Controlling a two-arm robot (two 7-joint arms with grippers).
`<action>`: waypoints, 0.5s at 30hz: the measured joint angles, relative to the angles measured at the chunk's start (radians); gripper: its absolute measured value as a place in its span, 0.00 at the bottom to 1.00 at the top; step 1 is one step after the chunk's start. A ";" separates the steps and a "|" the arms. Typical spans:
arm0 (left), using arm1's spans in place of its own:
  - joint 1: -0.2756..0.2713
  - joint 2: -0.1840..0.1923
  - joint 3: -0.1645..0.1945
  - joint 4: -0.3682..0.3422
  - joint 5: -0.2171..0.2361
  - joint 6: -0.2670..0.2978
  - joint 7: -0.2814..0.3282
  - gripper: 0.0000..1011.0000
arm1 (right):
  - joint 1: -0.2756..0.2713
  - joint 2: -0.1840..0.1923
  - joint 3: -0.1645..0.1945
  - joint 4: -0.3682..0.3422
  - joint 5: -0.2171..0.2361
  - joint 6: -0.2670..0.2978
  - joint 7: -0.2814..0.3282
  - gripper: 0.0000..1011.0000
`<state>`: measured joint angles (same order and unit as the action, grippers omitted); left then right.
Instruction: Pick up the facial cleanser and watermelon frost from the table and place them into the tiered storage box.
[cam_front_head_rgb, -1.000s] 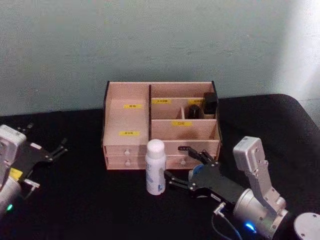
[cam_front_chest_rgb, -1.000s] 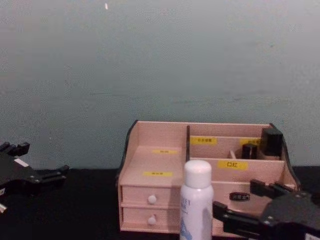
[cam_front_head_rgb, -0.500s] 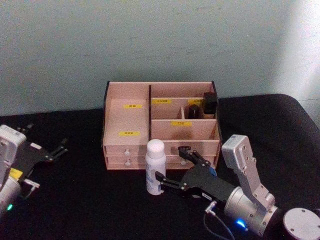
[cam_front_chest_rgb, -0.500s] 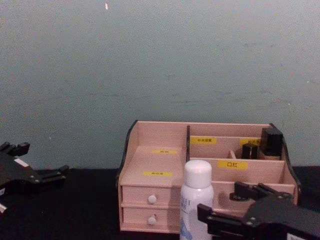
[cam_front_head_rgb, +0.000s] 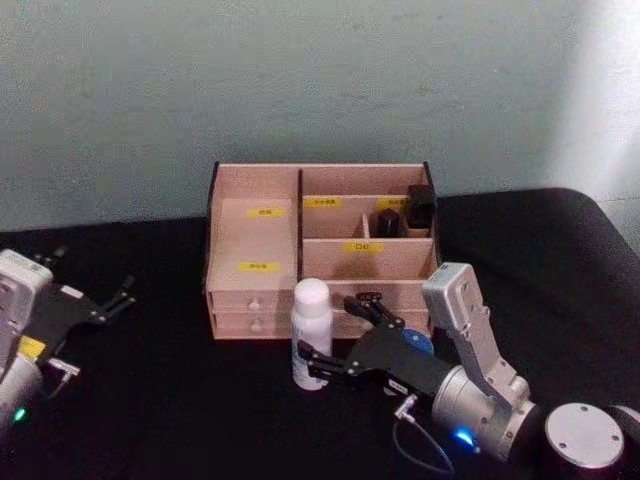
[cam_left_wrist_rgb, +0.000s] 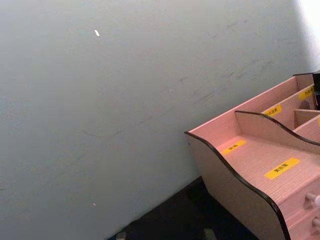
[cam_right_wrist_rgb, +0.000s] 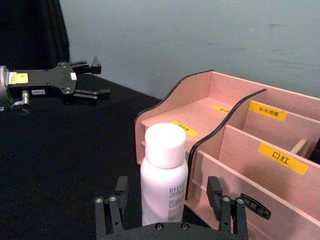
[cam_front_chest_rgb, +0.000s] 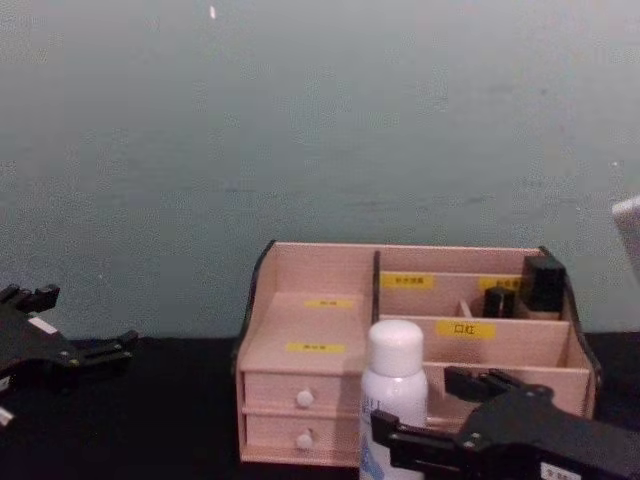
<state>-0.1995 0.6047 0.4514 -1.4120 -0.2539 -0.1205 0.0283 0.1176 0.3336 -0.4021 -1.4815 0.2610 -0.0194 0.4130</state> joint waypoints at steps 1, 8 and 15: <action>0.000 0.000 0.000 0.000 0.000 0.000 0.000 0.99 | 0.003 -0.001 -0.001 0.003 0.000 0.000 0.000 0.99; 0.000 0.000 0.000 0.000 0.000 0.000 0.000 0.99 | 0.024 -0.014 -0.009 0.025 -0.002 0.001 0.000 0.99; 0.000 0.000 0.000 0.000 0.000 0.000 0.000 0.99 | 0.045 -0.027 -0.018 0.048 -0.003 0.010 -0.001 0.99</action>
<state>-0.1995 0.6047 0.4513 -1.4120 -0.2539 -0.1205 0.0283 0.1630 0.3062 -0.4201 -1.4332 0.2578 -0.0098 0.4122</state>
